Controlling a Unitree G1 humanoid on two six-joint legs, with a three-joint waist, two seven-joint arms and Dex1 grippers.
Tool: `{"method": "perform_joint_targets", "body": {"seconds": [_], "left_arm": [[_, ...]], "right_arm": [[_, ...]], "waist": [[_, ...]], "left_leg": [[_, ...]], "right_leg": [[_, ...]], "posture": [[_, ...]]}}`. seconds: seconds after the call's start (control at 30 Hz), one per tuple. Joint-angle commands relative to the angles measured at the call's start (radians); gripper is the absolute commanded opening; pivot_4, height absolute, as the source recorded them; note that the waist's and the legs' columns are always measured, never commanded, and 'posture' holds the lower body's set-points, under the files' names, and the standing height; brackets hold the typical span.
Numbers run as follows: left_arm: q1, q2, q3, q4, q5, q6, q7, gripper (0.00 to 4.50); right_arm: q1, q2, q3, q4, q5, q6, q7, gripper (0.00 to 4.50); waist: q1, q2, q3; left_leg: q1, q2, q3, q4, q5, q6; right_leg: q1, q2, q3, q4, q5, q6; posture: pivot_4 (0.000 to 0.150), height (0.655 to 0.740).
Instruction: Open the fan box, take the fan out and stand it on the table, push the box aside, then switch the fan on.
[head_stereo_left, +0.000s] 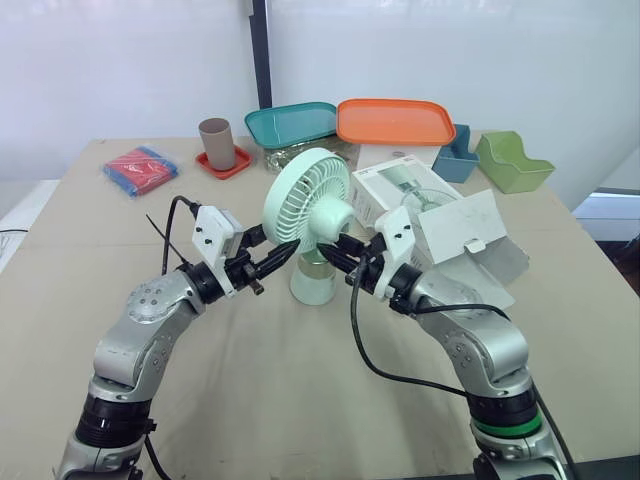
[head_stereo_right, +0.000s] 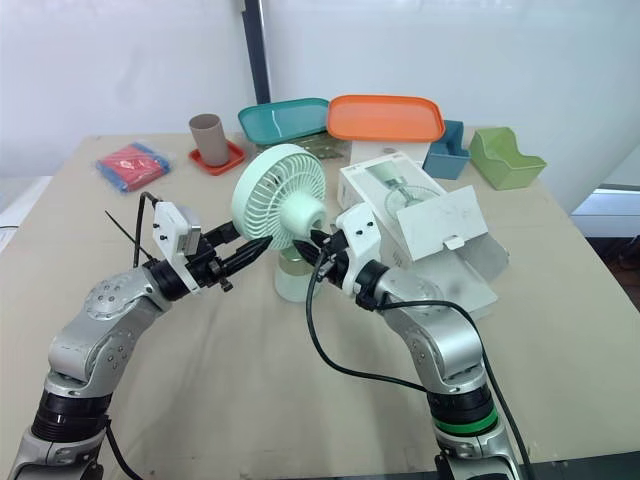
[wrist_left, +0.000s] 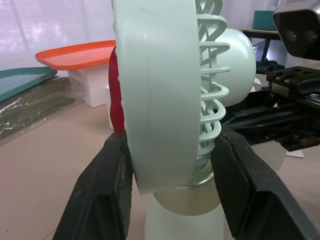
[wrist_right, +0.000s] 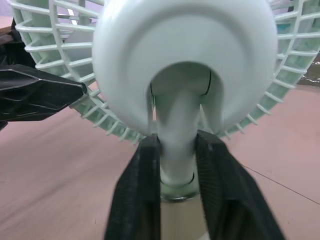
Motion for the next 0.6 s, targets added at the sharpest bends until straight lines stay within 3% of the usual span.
{"method": "perform_joint_targets", "body": {"seconds": [0.03, 0.5, 0.6], "left_arm": [[0.007, 0.002, -0.015, -0.022, -0.001, 0.004, -0.005, 1.93], [0.009, -0.023, -0.037, -0.034, 0.004, 0.003, 0.009, 1.93], [0.012, -0.024, -0.034, -0.038, 0.003, 0.005, 0.009, 1.93]], "right_arm": [[-0.017, 0.003, 0.000, -0.018, 0.010, -0.007, 0.010, 0.69], [-0.035, 0.016, 0.018, -0.001, 0.005, -0.006, 0.012, 0.69], [-0.038, 0.017, 0.015, 0.006, 0.002, -0.009, 0.009, 0.40]], "waist": [[0.000, 0.000, 0.000], [0.000, 0.000, 0.000], [0.000, 0.000, 0.000]], "left_leg": [[0.000, 0.000, 0.000, 0.000, 0.000, 0.000], [0.000, 0.000, 0.000, 0.000, 0.000, 0.000], [0.000, 0.000, 0.000, 0.000, 0.000, 0.000]], "right_leg": [[0.000, 0.000, 0.000, 0.000, 0.000, 0.000], [0.000, 0.000, 0.000, 0.000, 0.000, 0.000], [0.000, 0.000, 0.000, 0.000, 0.000, 0.000]], "posture": [[0.150, 0.7400], [0.150, 0.7400], [0.150, 0.7400]]}}
